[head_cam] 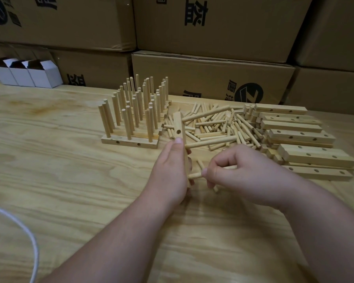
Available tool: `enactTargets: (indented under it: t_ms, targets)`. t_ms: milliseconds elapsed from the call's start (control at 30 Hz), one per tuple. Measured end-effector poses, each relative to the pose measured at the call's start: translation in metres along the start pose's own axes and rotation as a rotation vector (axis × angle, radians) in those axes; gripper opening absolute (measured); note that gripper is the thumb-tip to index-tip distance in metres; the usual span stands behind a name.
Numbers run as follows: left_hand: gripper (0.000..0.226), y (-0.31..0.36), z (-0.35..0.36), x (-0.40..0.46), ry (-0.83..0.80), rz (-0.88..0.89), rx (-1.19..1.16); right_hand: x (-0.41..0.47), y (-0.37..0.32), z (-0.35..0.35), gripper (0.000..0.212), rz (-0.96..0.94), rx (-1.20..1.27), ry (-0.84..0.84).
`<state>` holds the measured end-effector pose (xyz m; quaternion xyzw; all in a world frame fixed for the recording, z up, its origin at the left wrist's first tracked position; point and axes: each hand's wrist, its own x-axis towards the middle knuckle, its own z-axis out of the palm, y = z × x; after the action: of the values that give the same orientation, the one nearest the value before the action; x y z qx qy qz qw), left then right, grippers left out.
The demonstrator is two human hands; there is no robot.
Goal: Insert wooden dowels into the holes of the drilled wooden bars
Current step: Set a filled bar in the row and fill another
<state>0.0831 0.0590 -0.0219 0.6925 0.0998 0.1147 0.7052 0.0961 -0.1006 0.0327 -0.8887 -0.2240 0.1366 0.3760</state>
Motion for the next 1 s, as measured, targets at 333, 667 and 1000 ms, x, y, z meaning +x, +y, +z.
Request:
enactTargets:
  t_ms: [333,667,1000]
  targets:
    - [0.047,-0.001,-0.003,-0.001,0.025,-0.031,-0.034,0.002,0.001,0.009,0.041,-0.067,0.013,0.008]
    - [0.05,-0.003,-0.003,-0.003,-0.009,0.023,-0.044,0.003,0.002,0.014,0.046,-0.107,-0.007,0.027]
    - [0.042,-0.006,-0.005,0.0,-0.071,0.009,-0.052,0.004,0.006,0.015,0.043,-0.077,0.083,0.032]
